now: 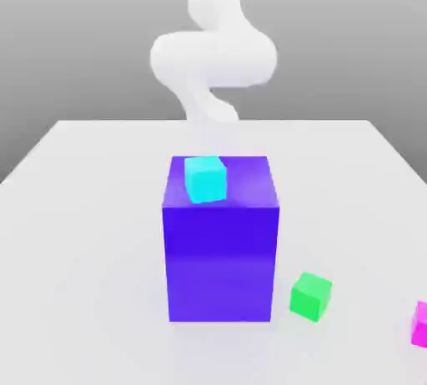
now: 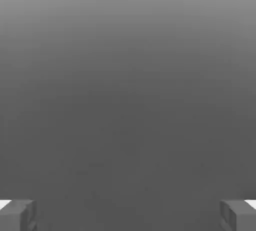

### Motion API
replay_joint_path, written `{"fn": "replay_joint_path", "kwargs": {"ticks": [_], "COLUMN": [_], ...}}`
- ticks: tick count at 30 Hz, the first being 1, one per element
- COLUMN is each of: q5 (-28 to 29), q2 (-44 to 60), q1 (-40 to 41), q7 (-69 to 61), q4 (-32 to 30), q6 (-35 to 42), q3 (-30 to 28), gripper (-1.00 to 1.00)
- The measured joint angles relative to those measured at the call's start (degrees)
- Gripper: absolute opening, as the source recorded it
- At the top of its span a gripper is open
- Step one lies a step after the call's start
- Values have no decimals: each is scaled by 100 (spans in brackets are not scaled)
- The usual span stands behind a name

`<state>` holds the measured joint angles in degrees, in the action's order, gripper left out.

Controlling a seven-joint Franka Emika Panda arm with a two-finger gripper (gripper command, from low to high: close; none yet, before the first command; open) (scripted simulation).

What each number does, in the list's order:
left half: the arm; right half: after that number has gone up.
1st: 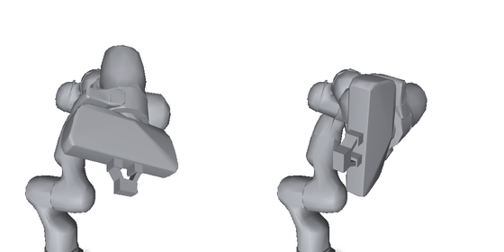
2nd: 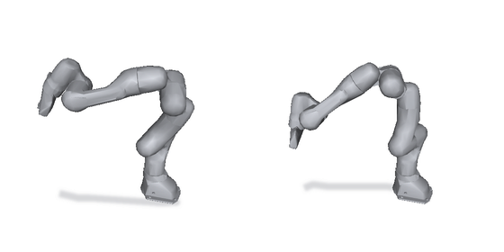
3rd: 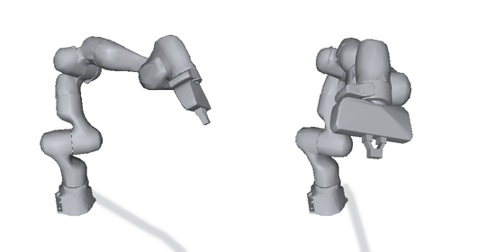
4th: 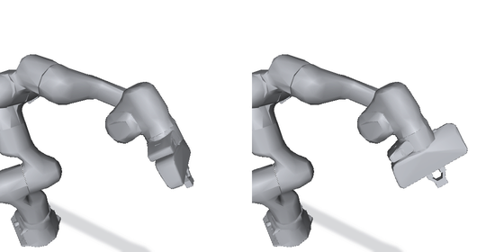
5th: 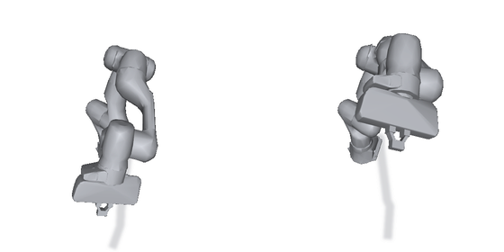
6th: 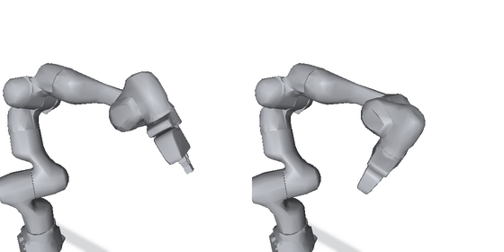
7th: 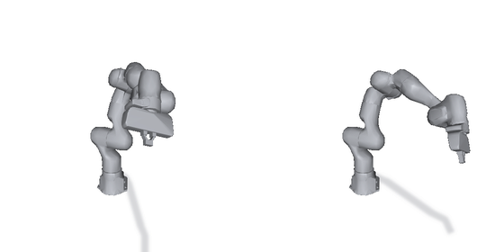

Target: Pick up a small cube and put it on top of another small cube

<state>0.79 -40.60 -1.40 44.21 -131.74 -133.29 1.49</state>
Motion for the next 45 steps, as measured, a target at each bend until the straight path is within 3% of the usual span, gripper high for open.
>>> {"fn": "replay_joint_path", "kwargs": {"ticks": [28,33,34,40,45], "q5": [1179,1600,1676,1715,1318], "q2": [5861,6903,7066,7147,6387], "q1": [-1788,-2169,-2236,-2268,-2000], "q7": [-1586,-1422,-1368,-1339,-1633], "q4": [40,212,251,271,81], "q6": [-1703,-2324,-2445,-2502,-1934], "q3": [1519,1255,1173,1135,1487], "gripper": [0,0,-100,-100,-100]}}
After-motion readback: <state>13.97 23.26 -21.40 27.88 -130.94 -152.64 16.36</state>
